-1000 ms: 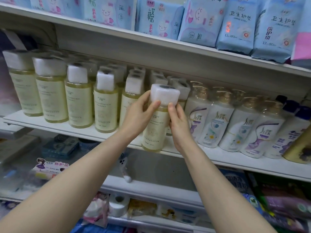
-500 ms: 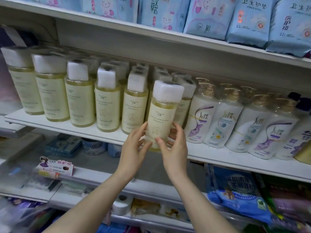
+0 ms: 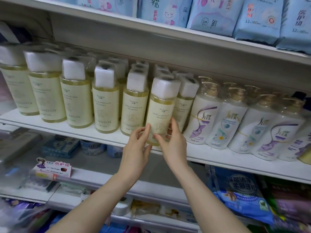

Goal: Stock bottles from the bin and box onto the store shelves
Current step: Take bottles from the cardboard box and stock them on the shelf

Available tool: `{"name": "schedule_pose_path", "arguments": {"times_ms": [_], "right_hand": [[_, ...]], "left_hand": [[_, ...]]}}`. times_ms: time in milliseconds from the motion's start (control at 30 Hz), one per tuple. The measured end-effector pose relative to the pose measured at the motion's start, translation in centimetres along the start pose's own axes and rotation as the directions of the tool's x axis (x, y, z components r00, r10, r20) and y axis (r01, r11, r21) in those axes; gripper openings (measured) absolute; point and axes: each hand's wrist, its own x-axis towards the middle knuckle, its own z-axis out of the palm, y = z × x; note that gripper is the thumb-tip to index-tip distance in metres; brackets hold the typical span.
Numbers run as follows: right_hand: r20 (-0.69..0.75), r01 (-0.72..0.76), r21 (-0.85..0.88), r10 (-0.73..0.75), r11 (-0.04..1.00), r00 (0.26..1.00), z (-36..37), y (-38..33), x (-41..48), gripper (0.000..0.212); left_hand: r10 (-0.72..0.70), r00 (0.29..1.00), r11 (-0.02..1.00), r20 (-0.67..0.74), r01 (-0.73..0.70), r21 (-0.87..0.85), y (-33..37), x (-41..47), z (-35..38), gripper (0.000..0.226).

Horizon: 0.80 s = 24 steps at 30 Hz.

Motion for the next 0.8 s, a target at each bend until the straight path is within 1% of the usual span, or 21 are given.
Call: {"name": "schedule_pose_path", "arguments": {"times_ms": [200, 600, 700, 800], "right_hand": [[-0.038, 0.01, -0.054, -0.012, 0.999, 0.999, 1.1, -0.3, 1.0, 0.075], [-0.049, -0.005, -0.115, 0.0, 0.993, 0.999, 1.7, -1.1, 2.0, 0.069], [-0.046, -0.005, -0.129, -0.001, 0.992, 0.999, 1.7, -1.3, 2.1, 0.067], [-0.053, -0.01, -0.112, 0.004, 0.994, 0.999, 1.7, -1.3, 1.9, 0.07]], "left_hand": [[-0.012, 1.0, 0.998, 0.004, 0.011, 0.054, -0.4, 0.8, 0.1, 0.081], [-0.058, 0.998, 0.992, 0.033, 0.054, 0.112, -0.5, 2.4, 0.2, 0.082], [-0.084, 0.996, 0.99, 0.044, 0.078, 0.119, -0.4, 2.5, 0.3, 0.083], [-0.105, 0.993, 0.99, 0.045, 0.1, 0.097, -0.3, 2.5, 0.4, 0.083]]}}
